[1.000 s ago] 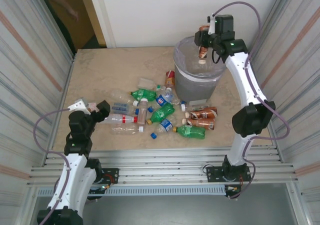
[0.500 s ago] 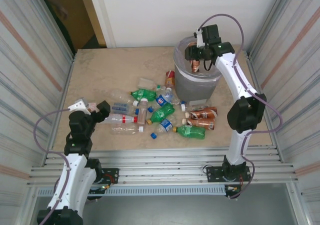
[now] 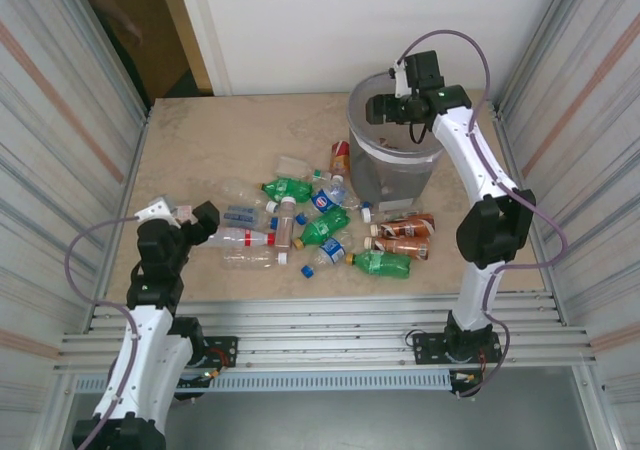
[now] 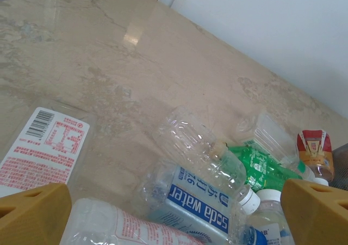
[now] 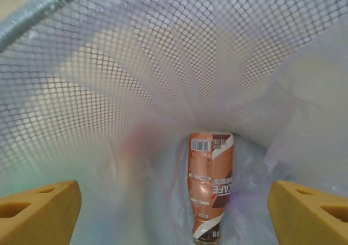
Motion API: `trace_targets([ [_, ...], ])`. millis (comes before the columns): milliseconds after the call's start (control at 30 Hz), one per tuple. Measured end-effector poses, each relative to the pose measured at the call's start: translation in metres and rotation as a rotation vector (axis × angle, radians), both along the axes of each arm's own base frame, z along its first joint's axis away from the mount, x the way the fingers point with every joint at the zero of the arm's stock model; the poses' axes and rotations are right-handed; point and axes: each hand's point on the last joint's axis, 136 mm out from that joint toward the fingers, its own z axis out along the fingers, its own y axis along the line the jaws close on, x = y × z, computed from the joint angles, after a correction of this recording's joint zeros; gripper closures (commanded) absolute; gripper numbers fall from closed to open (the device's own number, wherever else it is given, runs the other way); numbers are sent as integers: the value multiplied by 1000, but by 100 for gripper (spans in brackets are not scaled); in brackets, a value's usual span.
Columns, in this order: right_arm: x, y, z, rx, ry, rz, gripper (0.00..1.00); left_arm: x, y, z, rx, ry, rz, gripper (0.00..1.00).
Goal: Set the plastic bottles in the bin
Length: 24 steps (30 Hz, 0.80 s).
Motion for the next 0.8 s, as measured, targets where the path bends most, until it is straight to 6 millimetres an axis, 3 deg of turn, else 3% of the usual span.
trace_targets([
  [367,-26,-15,58,4,-119,-35,1,-4,10,-11,-20,85,74,1],
  [533,-48,-24,81,12,-174,-57,2,-4,13,-18,-37,146,102,1],
  [800,-84,-42,85,16,-188,-117,2,5,32,-27,-3,317,168,1],
])
